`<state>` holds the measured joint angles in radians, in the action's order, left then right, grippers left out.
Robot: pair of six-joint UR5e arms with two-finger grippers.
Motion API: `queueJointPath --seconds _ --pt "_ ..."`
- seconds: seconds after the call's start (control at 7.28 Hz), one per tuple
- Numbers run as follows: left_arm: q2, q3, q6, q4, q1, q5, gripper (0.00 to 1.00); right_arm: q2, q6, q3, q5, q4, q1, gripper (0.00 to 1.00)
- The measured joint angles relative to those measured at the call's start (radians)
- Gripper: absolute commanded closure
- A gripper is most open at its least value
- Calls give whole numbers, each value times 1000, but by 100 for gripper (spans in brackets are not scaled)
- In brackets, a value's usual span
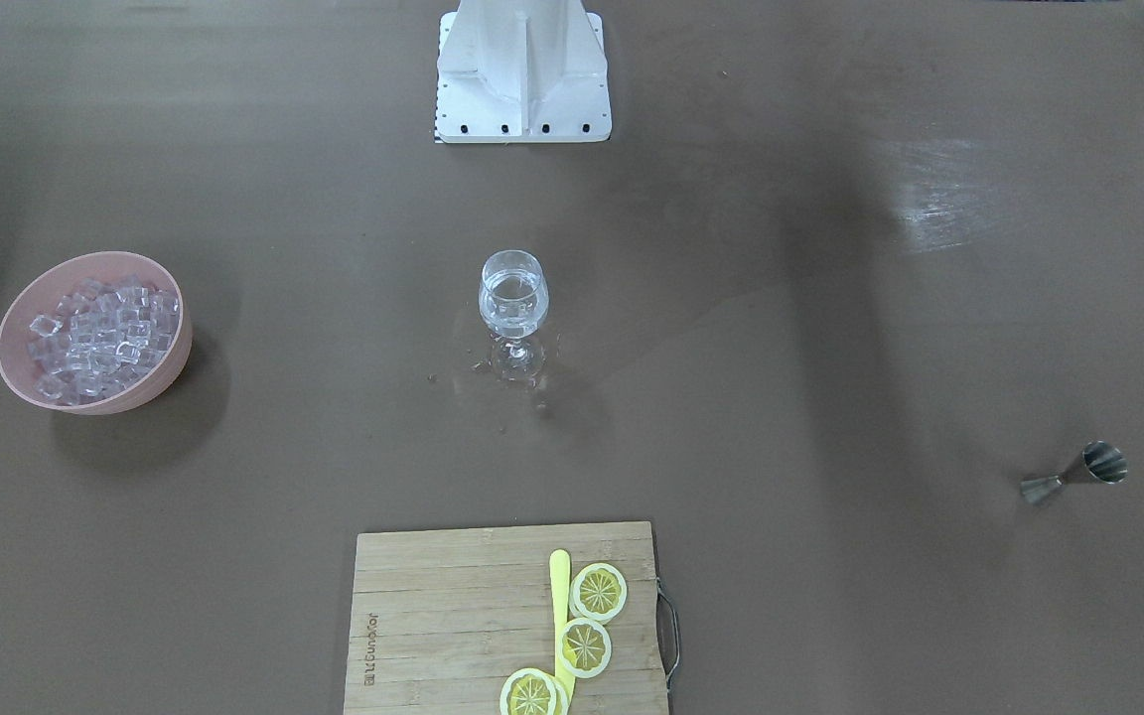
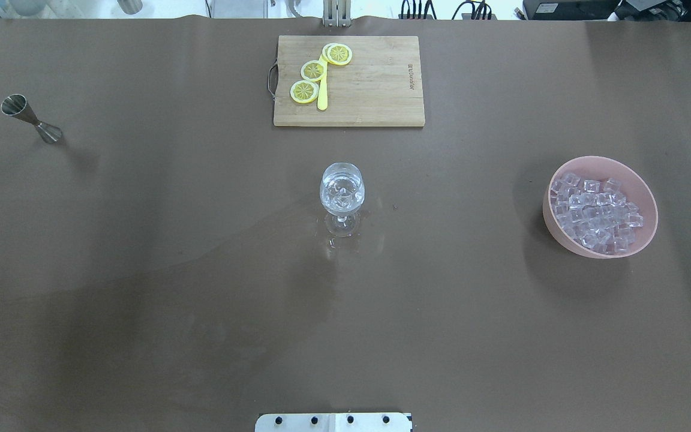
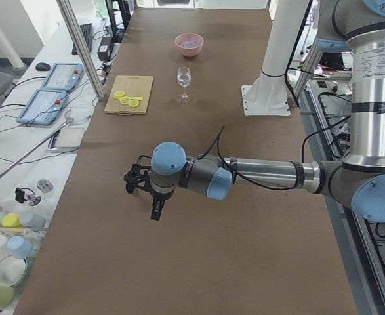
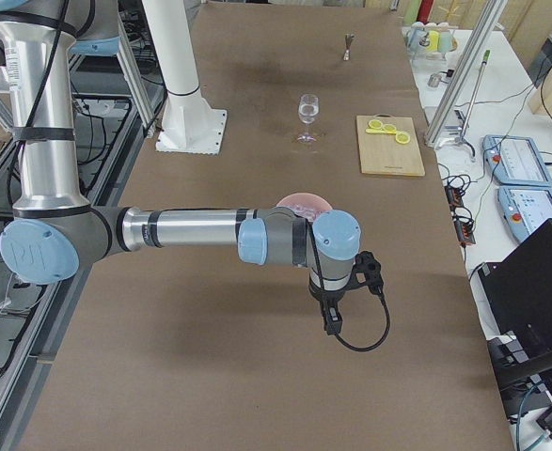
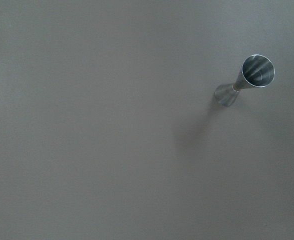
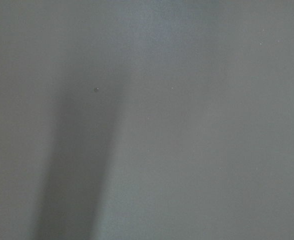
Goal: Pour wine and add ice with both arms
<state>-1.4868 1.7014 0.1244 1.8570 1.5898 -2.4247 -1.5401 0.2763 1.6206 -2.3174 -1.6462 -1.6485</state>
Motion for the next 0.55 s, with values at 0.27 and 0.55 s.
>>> queueJointPath --seconds 0.27,0.55 --pt "5 -2 0 24 1 1 1 -1 -3 -4 -4 0 0 0" --pt "6 -3 0 32 2 3 1 -11 -4 -2 -5 0 0 0"
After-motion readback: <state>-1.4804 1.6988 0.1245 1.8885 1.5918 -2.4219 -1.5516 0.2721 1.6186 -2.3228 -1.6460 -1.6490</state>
